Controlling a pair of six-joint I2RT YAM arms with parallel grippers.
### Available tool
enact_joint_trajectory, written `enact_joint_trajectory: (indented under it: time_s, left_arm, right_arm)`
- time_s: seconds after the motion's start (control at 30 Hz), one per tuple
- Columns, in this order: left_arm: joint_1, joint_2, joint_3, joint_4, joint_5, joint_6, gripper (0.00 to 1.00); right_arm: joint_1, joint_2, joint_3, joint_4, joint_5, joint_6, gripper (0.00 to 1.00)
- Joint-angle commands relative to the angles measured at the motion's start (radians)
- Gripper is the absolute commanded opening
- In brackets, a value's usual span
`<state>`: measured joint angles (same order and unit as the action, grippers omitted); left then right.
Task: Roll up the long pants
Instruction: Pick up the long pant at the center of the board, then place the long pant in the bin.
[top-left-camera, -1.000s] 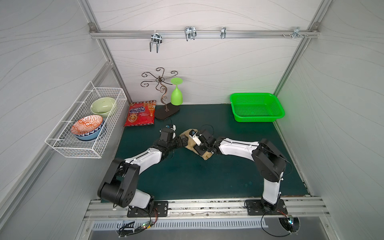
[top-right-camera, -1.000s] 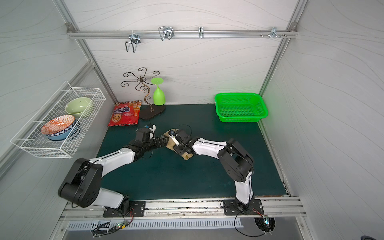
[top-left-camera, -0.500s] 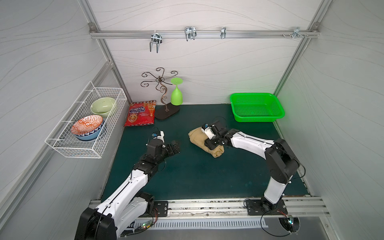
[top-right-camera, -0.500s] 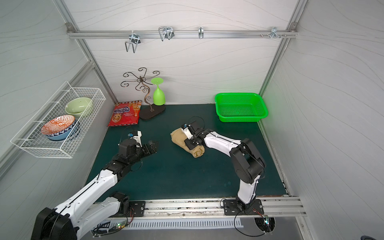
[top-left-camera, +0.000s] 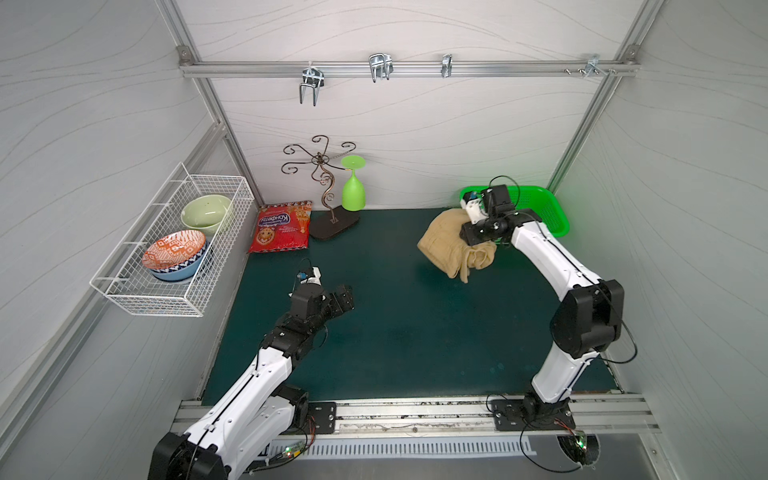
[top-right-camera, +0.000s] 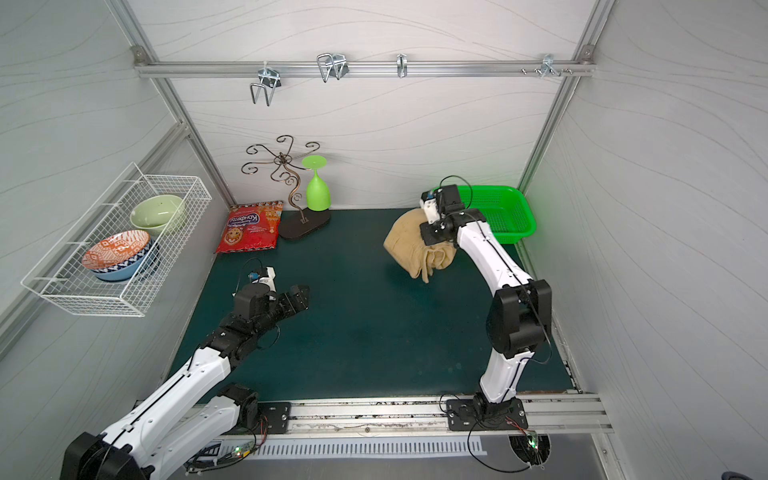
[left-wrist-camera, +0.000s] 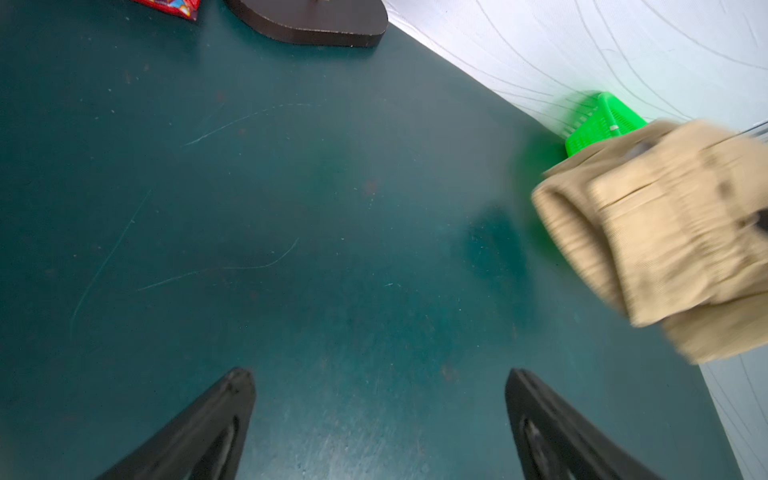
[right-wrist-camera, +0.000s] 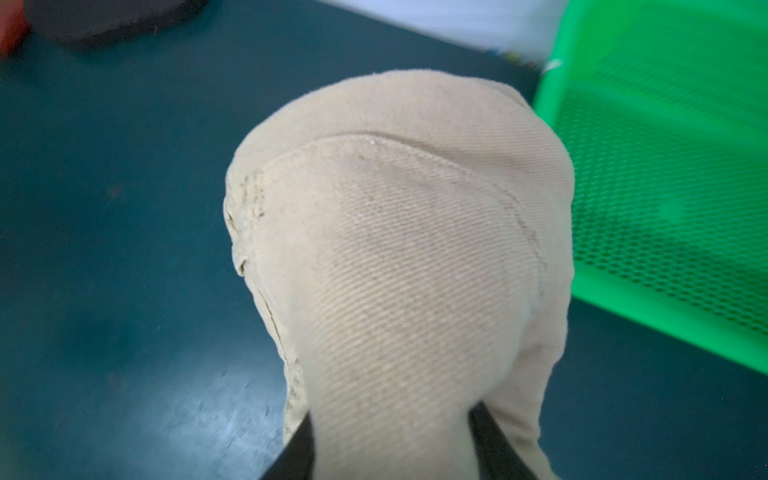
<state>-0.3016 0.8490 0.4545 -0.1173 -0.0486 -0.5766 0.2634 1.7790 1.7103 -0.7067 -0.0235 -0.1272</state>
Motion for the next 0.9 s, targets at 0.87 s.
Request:
enact_joint_trajectory:
  time_s: [0.87]
  left_arm:
    - [0.004,0.172,-0.034,0.132,-0.034,-0.01,0.98]
  right_arm:
    - [-0.262,0.63,0.634,0.244,0.103,-0.201,0.0]
